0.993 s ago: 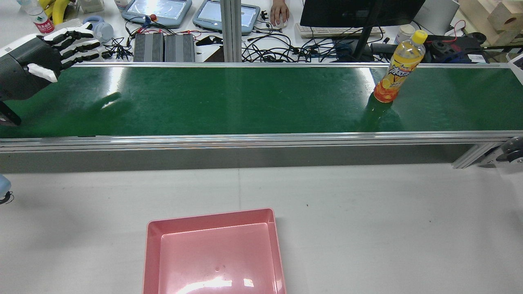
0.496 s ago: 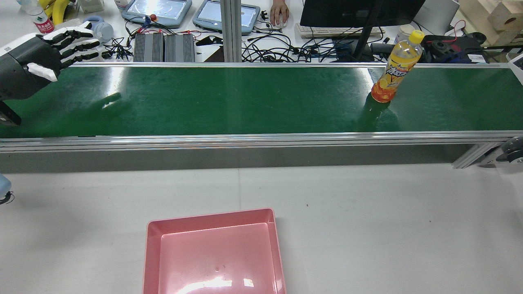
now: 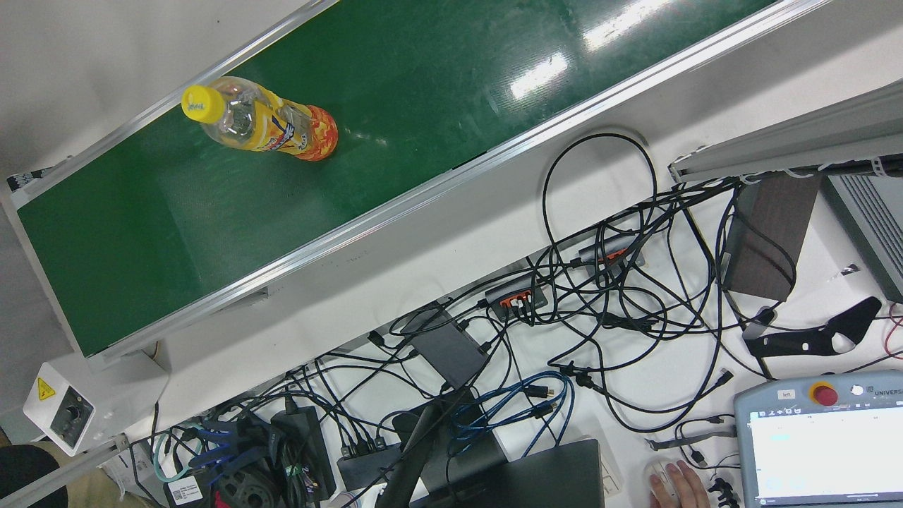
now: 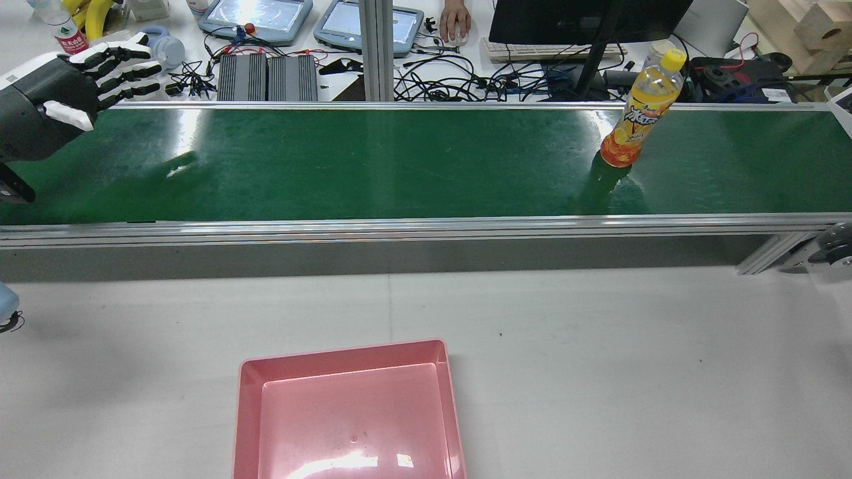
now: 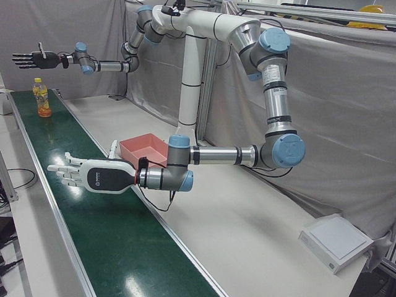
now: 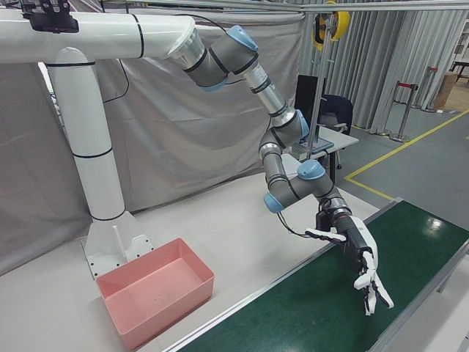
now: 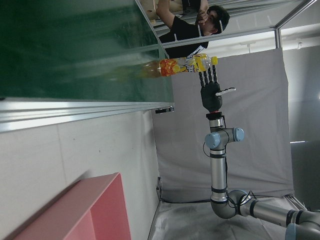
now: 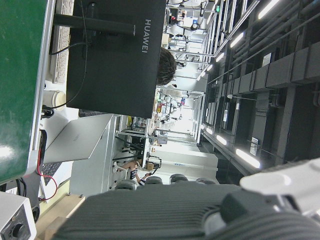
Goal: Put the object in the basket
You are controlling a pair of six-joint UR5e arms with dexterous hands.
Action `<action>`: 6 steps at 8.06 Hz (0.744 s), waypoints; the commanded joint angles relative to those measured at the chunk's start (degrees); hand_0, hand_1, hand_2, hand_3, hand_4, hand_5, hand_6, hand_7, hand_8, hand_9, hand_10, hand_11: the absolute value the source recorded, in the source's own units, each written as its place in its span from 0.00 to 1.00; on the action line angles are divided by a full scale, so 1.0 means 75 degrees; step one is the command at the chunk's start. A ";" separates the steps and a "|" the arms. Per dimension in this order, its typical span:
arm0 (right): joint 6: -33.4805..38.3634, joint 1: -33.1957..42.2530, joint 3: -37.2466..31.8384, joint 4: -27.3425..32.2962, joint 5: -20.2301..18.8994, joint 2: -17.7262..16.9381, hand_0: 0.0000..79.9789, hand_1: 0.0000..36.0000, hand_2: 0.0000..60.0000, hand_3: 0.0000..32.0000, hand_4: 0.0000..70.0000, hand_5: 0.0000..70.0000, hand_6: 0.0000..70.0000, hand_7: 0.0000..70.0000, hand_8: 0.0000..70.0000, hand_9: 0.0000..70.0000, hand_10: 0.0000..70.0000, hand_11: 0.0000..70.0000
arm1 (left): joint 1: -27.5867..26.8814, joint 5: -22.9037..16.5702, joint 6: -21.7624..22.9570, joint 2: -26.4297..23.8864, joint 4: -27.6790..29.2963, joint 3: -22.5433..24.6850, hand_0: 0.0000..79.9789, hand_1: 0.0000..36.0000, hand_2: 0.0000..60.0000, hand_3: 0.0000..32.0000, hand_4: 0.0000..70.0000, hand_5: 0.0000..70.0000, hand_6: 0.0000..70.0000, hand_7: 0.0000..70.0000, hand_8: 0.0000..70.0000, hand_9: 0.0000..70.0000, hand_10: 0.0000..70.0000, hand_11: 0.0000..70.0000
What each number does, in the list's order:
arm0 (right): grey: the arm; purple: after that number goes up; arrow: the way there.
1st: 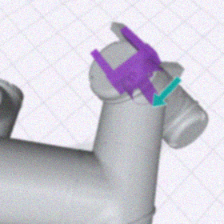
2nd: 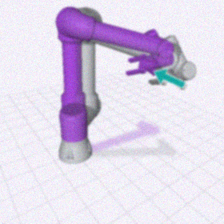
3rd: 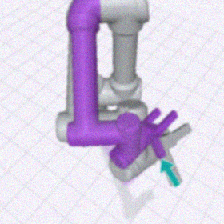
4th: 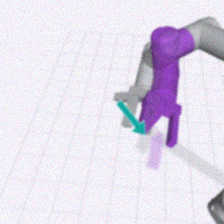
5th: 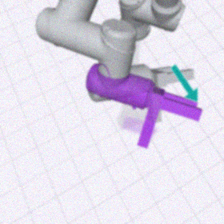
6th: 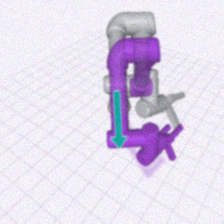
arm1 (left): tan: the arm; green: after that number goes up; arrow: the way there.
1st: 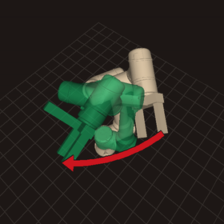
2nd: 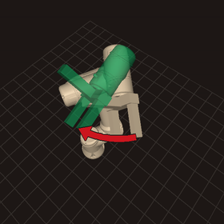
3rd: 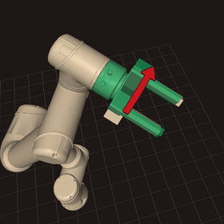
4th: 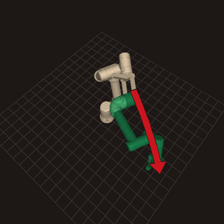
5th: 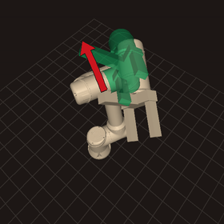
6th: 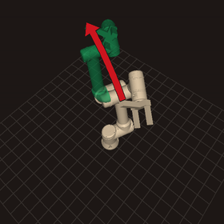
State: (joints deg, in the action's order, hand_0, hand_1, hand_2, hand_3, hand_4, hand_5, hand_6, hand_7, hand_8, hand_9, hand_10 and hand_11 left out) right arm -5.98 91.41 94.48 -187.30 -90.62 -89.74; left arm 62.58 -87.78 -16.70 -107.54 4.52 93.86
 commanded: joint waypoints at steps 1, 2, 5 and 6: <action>0.0000 0.0000 0.0000 0.0000 0.0000 0.0000 0.00 0.00 0.00 0.00 0.00 0.00 0.00 0.00 0.00 0.00 0.00 0.00 | 0.0000 0.0009 0.0000 -0.0006 -0.0016 0.0001 0.61 0.17 0.00 0.14 0.19 0.42 0.04 0.03 0.16 0.17 0.12 0.19; 0.0000 0.0000 0.0000 0.0000 0.0000 0.0000 0.00 0.00 0.00 0.00 0.00 0.00 0.00 0.00 0.00 0.00 0.00 0.00 | 0.0011 -0.0002 0.0000 -0.0006 -0.0005 0.0001 0.60 0.17 0.00 0.16 0.19 0.42 0.04 0.03 0.17 0.17 0.12 0.19; 0.0000 0.0000 0.0000 0.0000 0.0000 0.0000 0.00 0.00 0.00 0.00 0.00 0.00 0.00 0.00 0.00 0.00 0.00 0.00 | 0.0011 -0.0002 0.0000 -0.0006 -0.0016 0.0001 0.60 0.17 0.00 0.16 0.19 0.42 0.04 0.03 0.16 0.17 0.12 0.19; 0.0000 0.0000 0.0000 0.0000 0.0000 0.0000 0.00 0.00 0.00 0.00 0.00 0.00 0.00 0.00 0.00 0.00 0.00 0.00 | 0.0011 -0.0002 0.0012 -0.0017 -0.0005 0.0001 0.60 0.17 0.00 0.16 0.19 0.42 0.04 0.03 0.17 0.17 0.12 0.19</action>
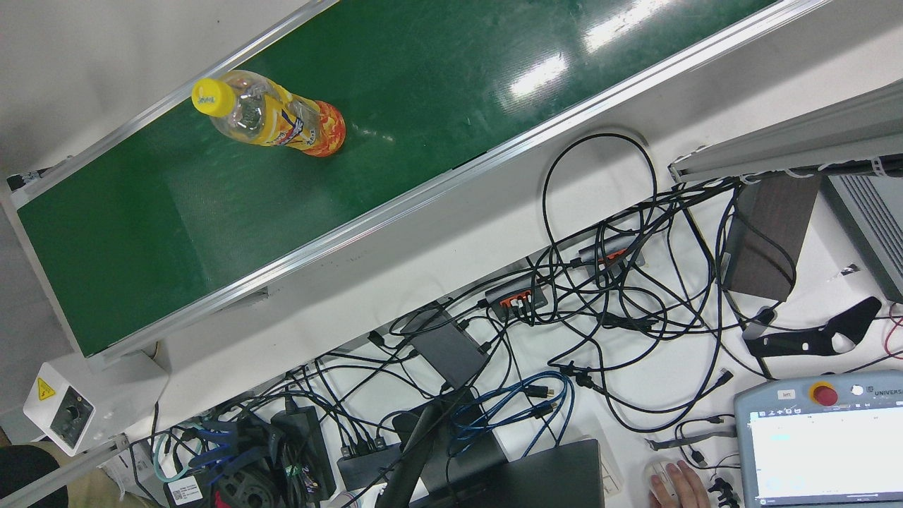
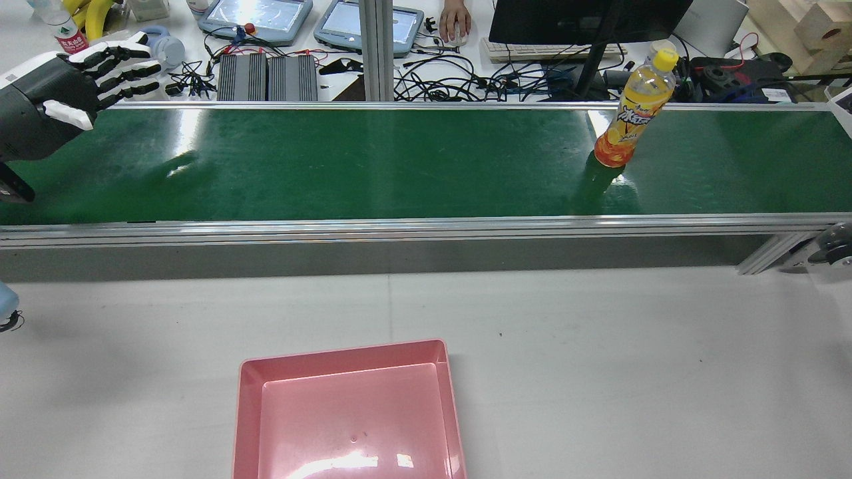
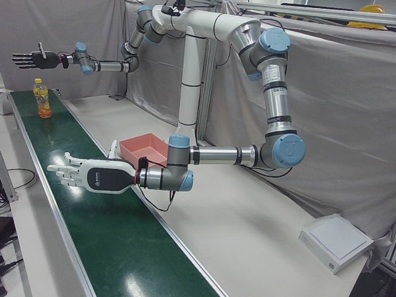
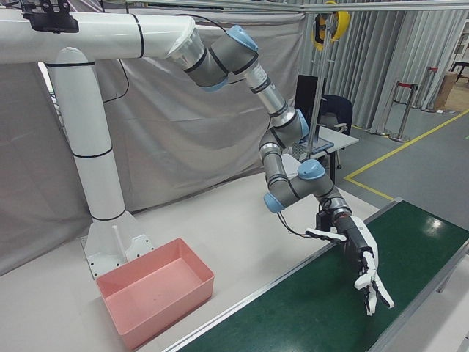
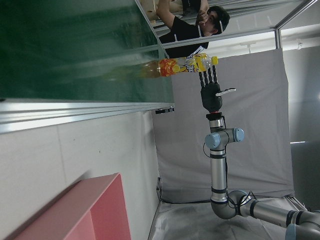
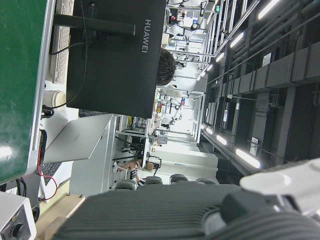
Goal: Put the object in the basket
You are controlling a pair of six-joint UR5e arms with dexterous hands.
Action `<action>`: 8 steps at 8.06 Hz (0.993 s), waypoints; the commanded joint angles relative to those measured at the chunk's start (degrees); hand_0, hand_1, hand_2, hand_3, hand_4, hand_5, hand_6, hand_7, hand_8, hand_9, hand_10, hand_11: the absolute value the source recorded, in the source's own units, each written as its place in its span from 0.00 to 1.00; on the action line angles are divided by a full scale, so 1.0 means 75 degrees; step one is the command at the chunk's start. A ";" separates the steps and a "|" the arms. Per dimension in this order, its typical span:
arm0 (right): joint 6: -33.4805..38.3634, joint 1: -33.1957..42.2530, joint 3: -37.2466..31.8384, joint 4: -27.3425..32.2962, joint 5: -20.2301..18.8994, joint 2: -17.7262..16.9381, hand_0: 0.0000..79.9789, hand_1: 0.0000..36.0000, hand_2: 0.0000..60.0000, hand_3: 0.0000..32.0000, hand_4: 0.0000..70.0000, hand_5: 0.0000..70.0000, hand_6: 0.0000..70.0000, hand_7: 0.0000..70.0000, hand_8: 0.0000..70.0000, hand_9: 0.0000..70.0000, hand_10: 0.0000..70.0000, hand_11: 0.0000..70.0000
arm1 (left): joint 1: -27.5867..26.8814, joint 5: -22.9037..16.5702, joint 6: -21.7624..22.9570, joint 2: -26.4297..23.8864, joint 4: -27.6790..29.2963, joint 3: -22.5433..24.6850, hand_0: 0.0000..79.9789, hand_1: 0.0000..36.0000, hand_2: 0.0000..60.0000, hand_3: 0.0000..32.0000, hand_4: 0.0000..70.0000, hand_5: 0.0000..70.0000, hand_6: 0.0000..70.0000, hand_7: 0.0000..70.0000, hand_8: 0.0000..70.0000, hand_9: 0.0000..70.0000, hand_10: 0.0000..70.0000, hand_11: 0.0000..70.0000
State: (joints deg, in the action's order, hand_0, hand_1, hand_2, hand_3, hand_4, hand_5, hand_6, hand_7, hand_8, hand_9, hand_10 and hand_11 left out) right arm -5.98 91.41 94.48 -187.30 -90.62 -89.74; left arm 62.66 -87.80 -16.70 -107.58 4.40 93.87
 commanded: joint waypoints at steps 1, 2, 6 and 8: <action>0.0000 0.0000 0.0000 0.0000 0.0000 0.0000 0.00 0.00 0.00 0.00 0.00 0.00 0.00 0.00 0.00 0.00 0.00 0.00 | 0.0001 0.0000 0.0012 -0.0012 -0.0001 0.0000 0.61 0.17 0.00 0.17 0.19 0.42 0.04 0.03 0.16 0.17 0.12 0.19; 0.0000 0.0000 0.0000 0.0000 0.0000 0.0000 0.00 0.00 0.00 0.00 0.00 0.00 0.00 0.00 0.00 0.00 0.00 0.00 | 0.0001 0.0000 0.0012 -0.0012 -0.0001 0.0000 0.61 0.17 0.00 0.16 0.19 0.42 0.04 0.03 0.16 0.17 0.12 0.19; 0.0000 0.0000 0.0000 0.0000 0.0000 0.0000 0.00 0.00 0.00 0.00 0.00 0.00 0.00 0.00 0.00 0.00 0.00 0.00 | 0.0001 0.0000 0.0012 -0.0012 0.0010 0.0000 0.61 0.17 0.00 0.16 0.20 0.42 0.04 0.03 0.16 0.17 0.12 0.19; 0.0000 0.0000 0.0000 0.0000 0.0000 0.0000 0.00 0.00 0.00 0.00 0.00 0.00 0.00 0.00 0.00 0.00 0.00 0.00 | 0.0001 0.0000 0.0012 -0.0012 -0.0001 0.0000 0.61 0.18 0.00 0.14 0.20 0.42 0.04 0.03 0.16 0.17 0.12 0.19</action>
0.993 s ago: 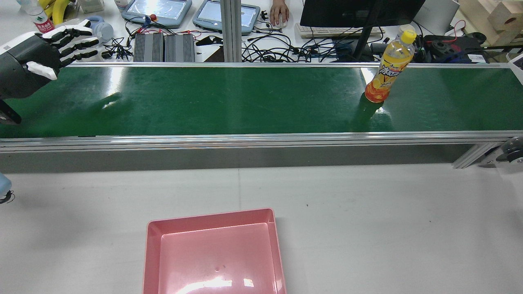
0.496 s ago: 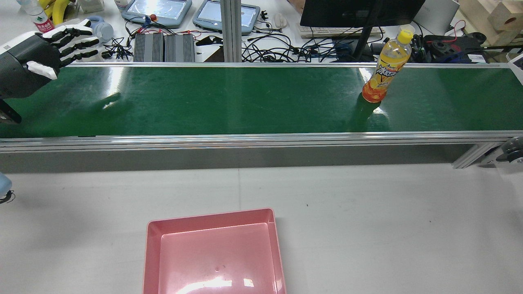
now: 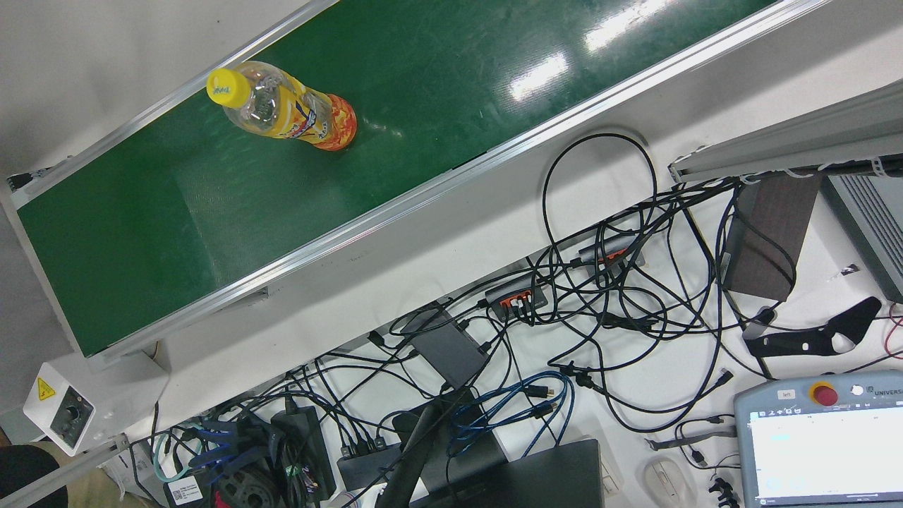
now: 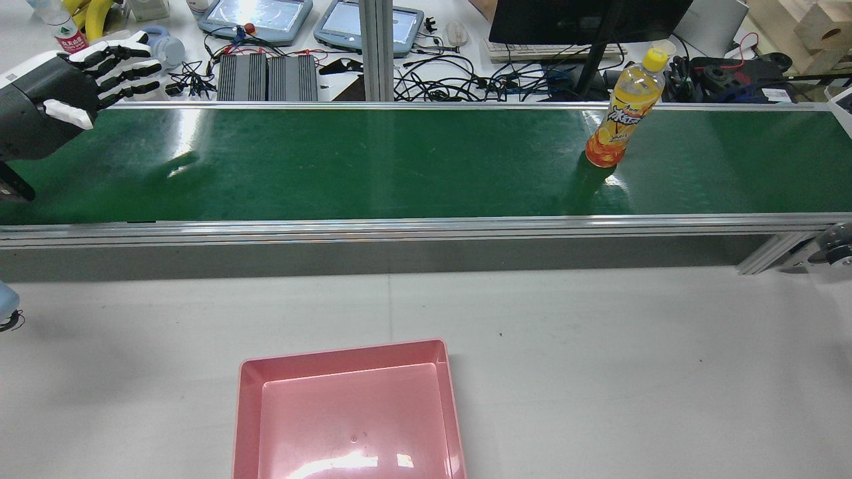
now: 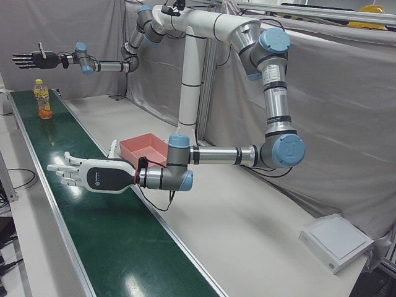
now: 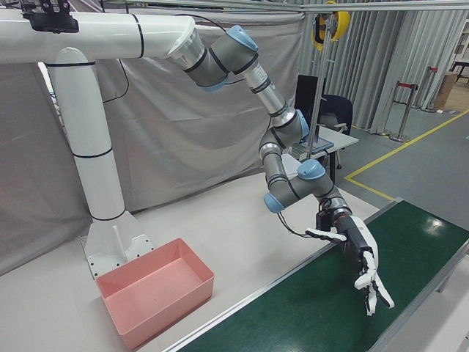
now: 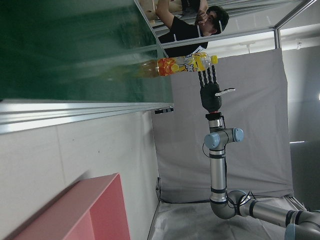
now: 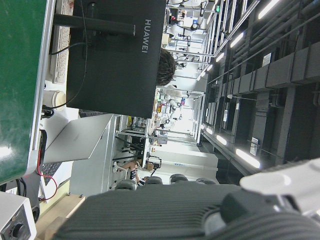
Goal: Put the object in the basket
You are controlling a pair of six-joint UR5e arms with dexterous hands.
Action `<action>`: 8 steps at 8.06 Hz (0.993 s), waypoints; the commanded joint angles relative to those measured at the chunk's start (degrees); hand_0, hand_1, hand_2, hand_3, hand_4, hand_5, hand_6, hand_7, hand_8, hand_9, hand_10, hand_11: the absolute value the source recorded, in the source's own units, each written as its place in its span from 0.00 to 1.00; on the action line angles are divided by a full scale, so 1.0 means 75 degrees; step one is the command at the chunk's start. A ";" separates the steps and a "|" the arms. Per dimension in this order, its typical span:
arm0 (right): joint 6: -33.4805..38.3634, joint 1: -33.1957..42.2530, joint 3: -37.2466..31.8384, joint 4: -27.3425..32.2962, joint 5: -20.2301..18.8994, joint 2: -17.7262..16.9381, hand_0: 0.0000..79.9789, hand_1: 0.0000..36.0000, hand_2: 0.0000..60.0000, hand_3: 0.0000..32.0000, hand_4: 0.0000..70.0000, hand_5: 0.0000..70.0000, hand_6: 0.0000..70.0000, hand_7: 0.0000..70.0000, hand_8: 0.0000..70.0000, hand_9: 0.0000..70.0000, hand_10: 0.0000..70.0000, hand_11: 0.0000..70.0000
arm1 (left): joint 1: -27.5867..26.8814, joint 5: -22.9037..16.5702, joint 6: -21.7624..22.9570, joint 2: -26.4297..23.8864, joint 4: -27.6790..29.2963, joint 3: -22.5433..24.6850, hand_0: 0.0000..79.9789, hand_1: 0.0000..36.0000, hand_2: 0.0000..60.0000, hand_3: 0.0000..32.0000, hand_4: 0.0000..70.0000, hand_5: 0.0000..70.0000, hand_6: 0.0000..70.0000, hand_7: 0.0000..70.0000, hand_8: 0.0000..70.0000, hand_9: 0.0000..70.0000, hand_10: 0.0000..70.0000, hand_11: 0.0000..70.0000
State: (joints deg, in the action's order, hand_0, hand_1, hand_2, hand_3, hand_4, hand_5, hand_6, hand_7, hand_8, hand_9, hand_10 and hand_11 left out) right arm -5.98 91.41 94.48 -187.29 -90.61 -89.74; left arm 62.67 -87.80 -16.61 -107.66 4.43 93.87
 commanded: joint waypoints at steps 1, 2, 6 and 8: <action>0.0000 0.0000 0.0000 0.0000 0.0000 0.0000 0.00 0.00 0.00 0.00 0.00 0.00 0.00 0.00 0.00 0.00 0.00 0.00 | -0.0012 -0.0001 0.0000 0.0000 -0.0004 0.0000 0.61 0.17 0.00 0.14 0.20 0.42 0.04 0.02 0.16 0.17 0.12 0.19; 0.0000 0.0000 0.0000 0.0000 0.0000 0.0000 0.00 0.00 0.00 0.00 0.00 0.00 0.00 0.00 0.00 0.00 0.00 0.00 | -0.0012 -0.0001 0.0000 0.0000 -0.0004 0.0000 0.61 0.18 0.00 0.14 0.20 0.43 0.04 0.02 0.16 0.17 0.12 0.19; 0.0000 0.0000 0.0000 0.0000 0.0000 0.0000 0.00 0.00 0.00 0.00 0.00 0.00 0.00 0.00 0.00 0.00 0.00 0.00 | -0.0012 -0.0001 -0.0012 0.0000 -0.0004 0.0000 0.61 0.18 0.00 0.16 0.19 0.41 0.04 0.02 0.16 0.17 0.12 0.19; 0.0000 0.0000 0.0000 0.0000 0.0000 0.0000 0.00 0.00 0.00 0.00 0.00 0.00 0.00 0.00 0.00 0.00 0.00 0.00 | 0.0000 -0.0001 0.0000 0.0000 -0.0004 0.0000 0.61 0.19 0.00 0.15 0.20 0.42 0.04 0.02 0.16 0.17 0.13 0.19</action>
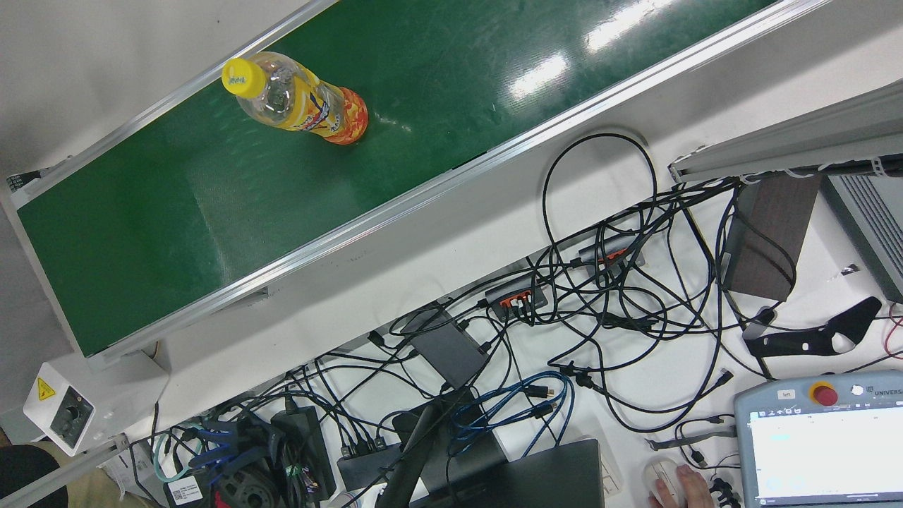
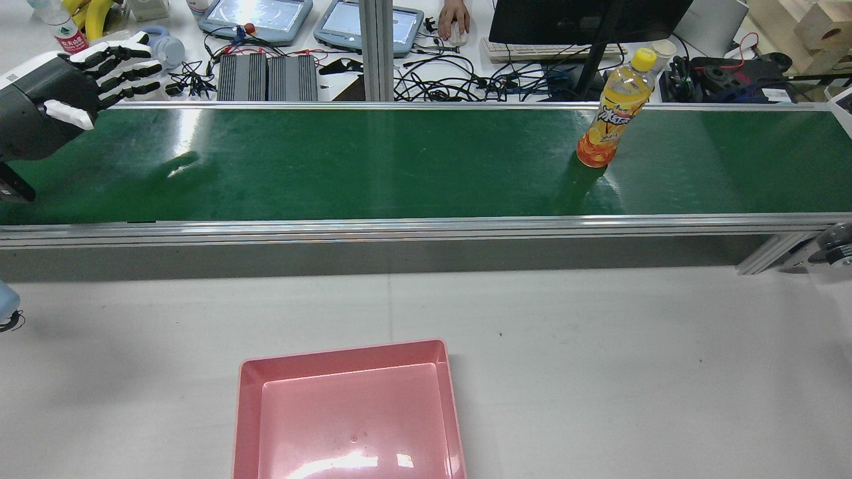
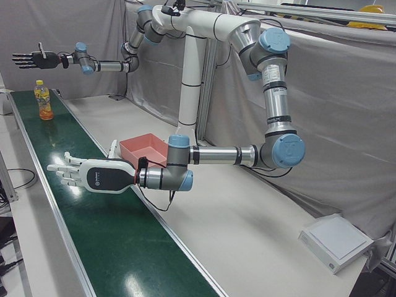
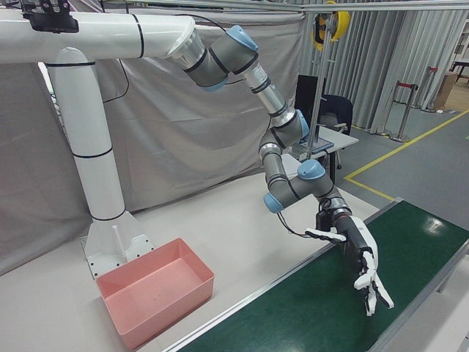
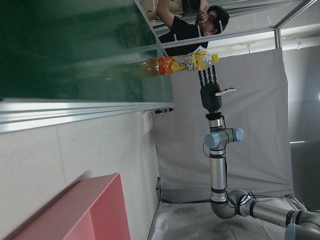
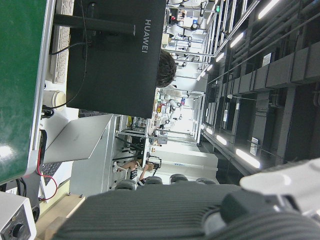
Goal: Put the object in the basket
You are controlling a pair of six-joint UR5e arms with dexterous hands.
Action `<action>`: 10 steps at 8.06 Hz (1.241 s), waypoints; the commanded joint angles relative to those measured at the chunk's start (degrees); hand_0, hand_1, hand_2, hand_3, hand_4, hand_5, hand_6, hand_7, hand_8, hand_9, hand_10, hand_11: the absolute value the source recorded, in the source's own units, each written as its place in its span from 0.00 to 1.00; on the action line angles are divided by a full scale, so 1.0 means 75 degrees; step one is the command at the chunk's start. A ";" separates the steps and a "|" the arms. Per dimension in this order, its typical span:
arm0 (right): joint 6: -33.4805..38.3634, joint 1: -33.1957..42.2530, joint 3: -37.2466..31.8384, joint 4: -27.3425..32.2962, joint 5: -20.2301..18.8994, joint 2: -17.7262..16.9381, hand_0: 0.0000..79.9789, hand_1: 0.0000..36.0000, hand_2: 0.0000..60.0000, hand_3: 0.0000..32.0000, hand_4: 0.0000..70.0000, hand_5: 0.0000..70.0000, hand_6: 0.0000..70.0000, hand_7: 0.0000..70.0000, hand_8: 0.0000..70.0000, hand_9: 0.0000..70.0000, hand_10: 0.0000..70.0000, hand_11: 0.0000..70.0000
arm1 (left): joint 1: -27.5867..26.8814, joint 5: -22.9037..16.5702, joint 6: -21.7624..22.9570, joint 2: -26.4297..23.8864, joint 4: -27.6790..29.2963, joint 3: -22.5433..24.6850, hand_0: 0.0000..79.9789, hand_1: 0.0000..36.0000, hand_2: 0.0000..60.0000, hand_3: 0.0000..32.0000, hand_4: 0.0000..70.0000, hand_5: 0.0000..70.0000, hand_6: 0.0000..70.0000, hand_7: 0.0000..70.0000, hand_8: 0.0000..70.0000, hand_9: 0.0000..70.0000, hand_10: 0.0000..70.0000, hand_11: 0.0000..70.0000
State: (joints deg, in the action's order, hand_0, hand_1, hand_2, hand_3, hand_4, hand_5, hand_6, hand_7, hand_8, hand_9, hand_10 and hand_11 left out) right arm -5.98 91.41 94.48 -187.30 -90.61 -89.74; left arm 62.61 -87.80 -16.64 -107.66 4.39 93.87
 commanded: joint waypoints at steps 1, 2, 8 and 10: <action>0.0012 0.0000 0.0000 0.0000 0.0000 0.0000 0.00 0.00 0.00 0.00 0.00 0.00 0.00 0.00 0.00 0.00 0.00 0.00 | 0.0008 0.0000 0.0004 0.0000 0.0000 0.0000 0.61 0.18 0.00 0.16 0.19 0.41 0.04 0.02 0.16 0.16 0.12 0.19; 0.0000 0.0000 0.0000 0.0000 0.0000 0.0000 0.00 0.00 0.00 0.00 0.00 0.00 0.00 0.00 0.00 0.00 0.00 0.00 | 0.0008 0.0000 0.0004 0.0000 0.0000 0.0000 0.61 0.17 0.00 0.18 0.19 0.41 0.03 0.02 0.15 0.16 0.12 0.18; 0.0000 0.0000 0.0000 0.0000 0.0000 0.0000 0.00 0.00 0.00 0.00 0.00 0.00 0.00 0.00 0.00 0.00 0.00 0.00 | -0.0004 0.0000 -0.0008 0.0000 0.0000 0.0000 0.61 0.17 0.00 0.18 0.19 0.41 0.04 0.02 0.16 0.16 0.12 0.18; 0.0000 0.0000 0.0000 0.0000 0.0000 0.0000 0.00 0.00 0.00 0.00 0.00 0.00 0.00 0.00 0.00 0.00 0.00 0.00 | -0.0004 0.0000 0.0004 -0.0012 0.0000 0.0000 0.61 0.17 0.00 0.17 0.19 0.41 0.04 0.02 0.16 0.16 0.12 0.18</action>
State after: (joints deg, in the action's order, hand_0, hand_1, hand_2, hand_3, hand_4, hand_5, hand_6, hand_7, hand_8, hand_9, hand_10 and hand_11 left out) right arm -5.98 91.41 94.48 -187.29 -90.61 -89.74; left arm 62.59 -87.80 -16.66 -107.68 4.39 93.87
